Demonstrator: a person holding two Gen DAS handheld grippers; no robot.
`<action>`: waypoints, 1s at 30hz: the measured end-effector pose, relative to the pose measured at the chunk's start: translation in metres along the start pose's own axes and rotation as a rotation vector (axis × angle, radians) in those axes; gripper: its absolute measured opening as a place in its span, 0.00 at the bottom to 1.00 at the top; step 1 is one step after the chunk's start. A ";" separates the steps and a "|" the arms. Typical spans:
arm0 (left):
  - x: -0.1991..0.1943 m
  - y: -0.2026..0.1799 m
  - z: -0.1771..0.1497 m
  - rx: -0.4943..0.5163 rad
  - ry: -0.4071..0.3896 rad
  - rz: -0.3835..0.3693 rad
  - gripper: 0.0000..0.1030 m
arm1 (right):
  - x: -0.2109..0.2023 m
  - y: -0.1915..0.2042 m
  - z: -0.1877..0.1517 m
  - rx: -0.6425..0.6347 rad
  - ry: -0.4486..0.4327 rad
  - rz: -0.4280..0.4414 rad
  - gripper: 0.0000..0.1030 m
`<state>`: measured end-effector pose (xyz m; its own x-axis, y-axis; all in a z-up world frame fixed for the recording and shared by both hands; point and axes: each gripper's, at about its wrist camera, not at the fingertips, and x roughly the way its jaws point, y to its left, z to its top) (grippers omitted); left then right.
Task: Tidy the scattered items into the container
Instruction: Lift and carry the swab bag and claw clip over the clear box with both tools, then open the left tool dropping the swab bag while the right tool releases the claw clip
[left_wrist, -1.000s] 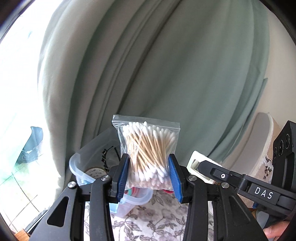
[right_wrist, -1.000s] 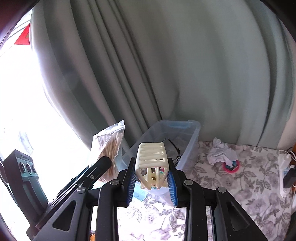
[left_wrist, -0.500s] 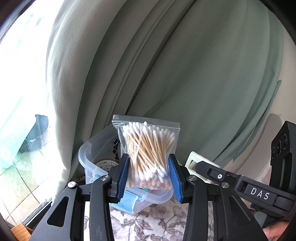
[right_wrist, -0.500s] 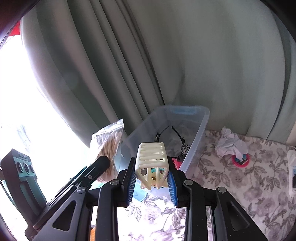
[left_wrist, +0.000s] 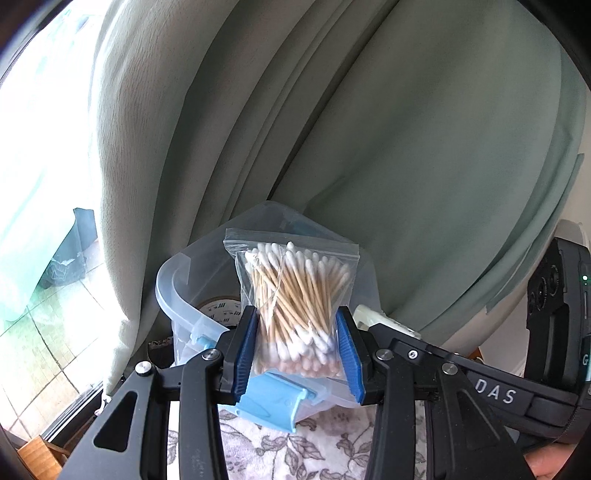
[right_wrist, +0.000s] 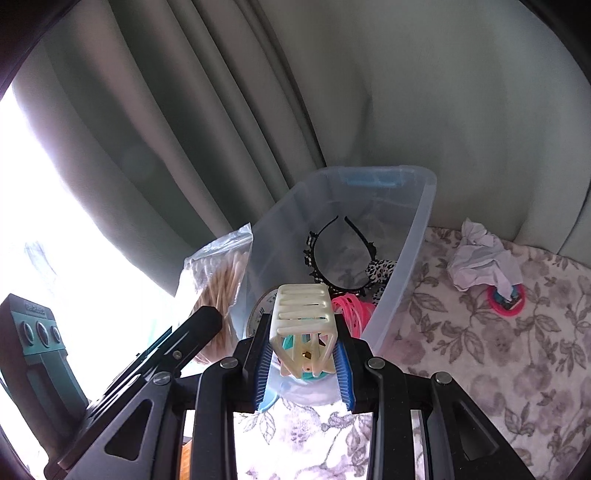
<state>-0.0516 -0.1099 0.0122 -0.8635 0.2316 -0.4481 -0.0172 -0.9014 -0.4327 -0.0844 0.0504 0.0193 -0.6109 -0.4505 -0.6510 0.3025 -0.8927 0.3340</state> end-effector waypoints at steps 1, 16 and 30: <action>0.002 0.000 0.001 0.005 -0.004 0.000 0.42 | 0.003 -0.001 0.000 0.000 0.003 0.001 0.32; 0.036 0.005 0.013 0.029 -0.010 0.017 0.42 | 0.034 -0.015 0.008 -0.007 0.010 -0.002 0.32; 0.053 0.017 0.025 0.024 0.004 0.051 0.43 | 0.045 -0.022 0.012 -0.010 -0.009 -0.003 0.32</action>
<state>-0.1105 -0.1217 0.0004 -0.8614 0.1864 -0.4724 0.0151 -0.9204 -0.3906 -0.1272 0.0502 -0.0092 -0.6183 -0.4483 -0.6455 0.3083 -0.8939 0.3254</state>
